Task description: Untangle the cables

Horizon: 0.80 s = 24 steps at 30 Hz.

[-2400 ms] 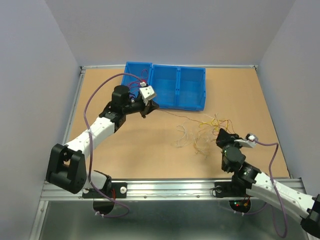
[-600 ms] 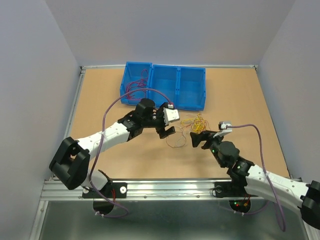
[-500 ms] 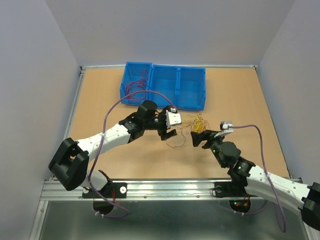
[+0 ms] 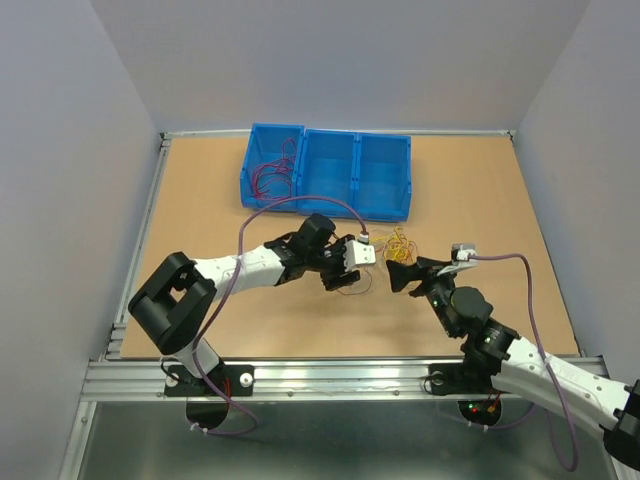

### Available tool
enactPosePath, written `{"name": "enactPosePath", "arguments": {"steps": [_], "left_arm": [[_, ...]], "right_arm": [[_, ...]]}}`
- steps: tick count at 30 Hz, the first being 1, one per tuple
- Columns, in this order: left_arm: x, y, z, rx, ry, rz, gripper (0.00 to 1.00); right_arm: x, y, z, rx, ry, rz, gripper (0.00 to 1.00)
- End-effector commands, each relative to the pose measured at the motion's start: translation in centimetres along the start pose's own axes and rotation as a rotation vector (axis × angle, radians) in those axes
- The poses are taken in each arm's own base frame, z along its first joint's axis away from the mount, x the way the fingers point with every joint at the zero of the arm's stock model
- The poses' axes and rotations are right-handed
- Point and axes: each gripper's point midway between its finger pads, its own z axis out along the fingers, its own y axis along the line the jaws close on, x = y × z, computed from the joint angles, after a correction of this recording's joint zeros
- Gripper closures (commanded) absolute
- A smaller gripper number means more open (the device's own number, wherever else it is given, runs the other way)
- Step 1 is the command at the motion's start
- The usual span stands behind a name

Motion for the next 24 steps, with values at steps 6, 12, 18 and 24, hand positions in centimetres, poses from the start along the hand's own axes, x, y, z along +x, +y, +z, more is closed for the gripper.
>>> {"name": "enactPosePath", "arguments": {"steps": [6,12,18,24], "left_arm": [[-1.3,-0.6,1.9,0.028,0.004,0.065,0.29],[-0.5,0.0,3.6,0.011,0.049,0.038,0.28],[0.6,0.1,5.0,-0.003,0.101,0.032,0.34],[1.7,0.2,6.2,0.017,0.153,0.005,0.81]], "right_arm": [[-0.5,-0.3,-0.2,0.009,-0.018,0.001,0.01],[-0.4,-0.2,-0.2,0.002,-0.016,0.001,0.01],[-0.6,-0.1,-0.2,-0.003,-0.021,0.007,0.01],[-0.6,0.0,-0.3,-0.007,-0.022,0.007,0.01]]}}
